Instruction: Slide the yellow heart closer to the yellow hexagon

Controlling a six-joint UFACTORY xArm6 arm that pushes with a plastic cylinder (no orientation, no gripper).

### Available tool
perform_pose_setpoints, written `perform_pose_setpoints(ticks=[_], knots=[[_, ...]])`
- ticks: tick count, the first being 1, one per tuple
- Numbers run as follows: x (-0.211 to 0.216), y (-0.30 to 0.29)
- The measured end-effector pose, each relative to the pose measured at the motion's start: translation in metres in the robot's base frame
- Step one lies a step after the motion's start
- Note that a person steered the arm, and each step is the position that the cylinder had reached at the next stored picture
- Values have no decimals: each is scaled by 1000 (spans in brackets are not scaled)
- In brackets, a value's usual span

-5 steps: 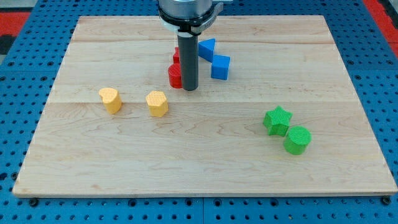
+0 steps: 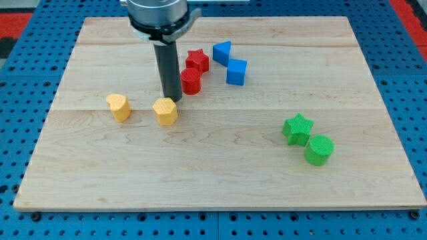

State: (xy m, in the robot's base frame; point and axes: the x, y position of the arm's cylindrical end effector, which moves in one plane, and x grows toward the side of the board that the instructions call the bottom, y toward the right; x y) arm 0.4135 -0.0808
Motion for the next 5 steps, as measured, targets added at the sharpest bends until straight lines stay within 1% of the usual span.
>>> perform_pose_setpoints(ticks=[1,4,5], knots=[[-11,-23],[-14,-137],[-10,-151]])
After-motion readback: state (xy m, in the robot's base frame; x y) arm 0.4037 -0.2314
